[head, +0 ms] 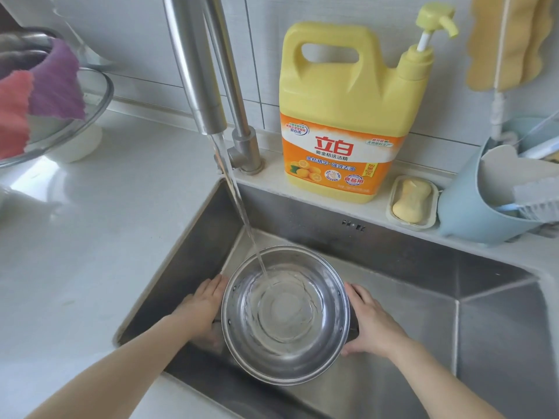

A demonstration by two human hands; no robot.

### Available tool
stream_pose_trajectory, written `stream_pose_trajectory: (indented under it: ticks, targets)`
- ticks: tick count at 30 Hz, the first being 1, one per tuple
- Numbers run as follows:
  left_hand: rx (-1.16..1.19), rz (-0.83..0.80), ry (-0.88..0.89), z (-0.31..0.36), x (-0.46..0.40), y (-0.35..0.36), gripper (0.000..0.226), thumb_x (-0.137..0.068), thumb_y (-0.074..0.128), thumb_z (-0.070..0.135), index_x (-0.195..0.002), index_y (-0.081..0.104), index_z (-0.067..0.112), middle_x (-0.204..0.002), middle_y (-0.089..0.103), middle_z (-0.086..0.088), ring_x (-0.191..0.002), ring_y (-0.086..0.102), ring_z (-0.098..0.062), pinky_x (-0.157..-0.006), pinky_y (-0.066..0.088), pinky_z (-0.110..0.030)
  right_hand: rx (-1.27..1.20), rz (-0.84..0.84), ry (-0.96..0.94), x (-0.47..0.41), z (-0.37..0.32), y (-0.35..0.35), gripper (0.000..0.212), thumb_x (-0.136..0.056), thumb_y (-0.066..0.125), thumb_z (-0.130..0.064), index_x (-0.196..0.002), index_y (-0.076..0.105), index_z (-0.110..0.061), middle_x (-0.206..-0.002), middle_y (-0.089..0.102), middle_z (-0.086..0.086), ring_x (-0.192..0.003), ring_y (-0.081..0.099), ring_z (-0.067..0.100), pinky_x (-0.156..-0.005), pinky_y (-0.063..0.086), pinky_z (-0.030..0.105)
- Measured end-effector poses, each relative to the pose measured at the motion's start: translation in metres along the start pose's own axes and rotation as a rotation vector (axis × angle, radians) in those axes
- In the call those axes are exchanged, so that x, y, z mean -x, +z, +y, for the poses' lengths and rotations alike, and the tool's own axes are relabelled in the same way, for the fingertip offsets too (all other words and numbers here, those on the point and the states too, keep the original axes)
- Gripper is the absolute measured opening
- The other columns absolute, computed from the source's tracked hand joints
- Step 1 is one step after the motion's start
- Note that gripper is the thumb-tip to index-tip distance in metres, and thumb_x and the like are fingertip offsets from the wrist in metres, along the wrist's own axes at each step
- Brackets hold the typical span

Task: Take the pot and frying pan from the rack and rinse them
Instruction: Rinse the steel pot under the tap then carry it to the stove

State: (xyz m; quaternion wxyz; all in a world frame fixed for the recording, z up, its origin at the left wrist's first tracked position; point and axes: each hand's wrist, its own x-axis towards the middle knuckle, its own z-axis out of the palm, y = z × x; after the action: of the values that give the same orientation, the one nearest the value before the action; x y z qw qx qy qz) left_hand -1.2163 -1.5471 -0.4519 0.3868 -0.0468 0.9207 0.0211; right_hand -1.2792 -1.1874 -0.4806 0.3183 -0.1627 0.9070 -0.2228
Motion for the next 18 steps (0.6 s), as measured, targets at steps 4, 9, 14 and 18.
stream_pose_trajectory:
  ticks: [4, 9, 14, 18]
  targets:
    - [0.028, 0.025, 0.034, -0.005, -0.013, 0.008, 0.143, -0.061, 0.086, 0.045, -0.152, -0.021, 0.015, -0.161, -0.019, 0.0, -0.149, -0.013, -0.021, -0.121, 0.013, -0.04, -0.122, -0.02, -0.026, -0.001, 0.003, 0.001, 0.146, -0.039, 0.088, -0.051, -0.152, -0.003, -0.043, -0.15, 0.001, -0.028, -0.14, 0.025, 0.007, -0.111, 0.036, 0.029]
    - [0.145, 0.115, 0.158, -0.007, -0.018, 0.009, 0.143, -0.06, 0.086, 0.053, -0.153, -0.016, 0.016, -0.161, -0.004, -0.001, -0.149, 0.0, -0.019, -0.117, 0.013, -0.025, -0.168, -0.041, -0.017, -0.001, 0.007, 0.007, 0.151, -0.039, 0.09, -0.052, -0.151, -0.01, -0.045, -0.147, 0.005, -0.025, -0.139, 0.027, 0.007, -0.113, 0.033, 0.029]
    - [0.199, 0.046, 0.175, -0.004, -0.016, 0.002, 0.149, -0.059, 0.09, 0.042, -0.149, -0.027, 0.023, -0.161, -0.012, 0.003, -0.149, -0.003, -0.021, -0.118, 0.018, -0.032, -0.201, -0.055, 0.004, 0.003, 0.011, 0.006, 0.153, -0.041, 0.091, -0.051, -0.15, -0.015, -0.047, -0.144, 0.005, -0.027, -0.134, 0.027, 0.003, -0.111, 0.034, 0.025]
    - [0.19, 0.027, 0.186, -0.003, -0.017, 0.002, 0.152, -0.056, 0.09, 0.046, -0.147, -0.03, 0.025, -0.16, -0.012, 0.007, -0.148, -0.003, -0.022, -0.118, 0.018, -0.034, -0.229, -0.067, 0.007, 0.002, 0.011, 0.006, 0.153, -0.041, 0.093, -0.047, -0.149, -0.015, -0.049, -0.136, 0.01, -0.027, -0.127, 0.031, 0.001, -0.103, 0.035, 0.02]
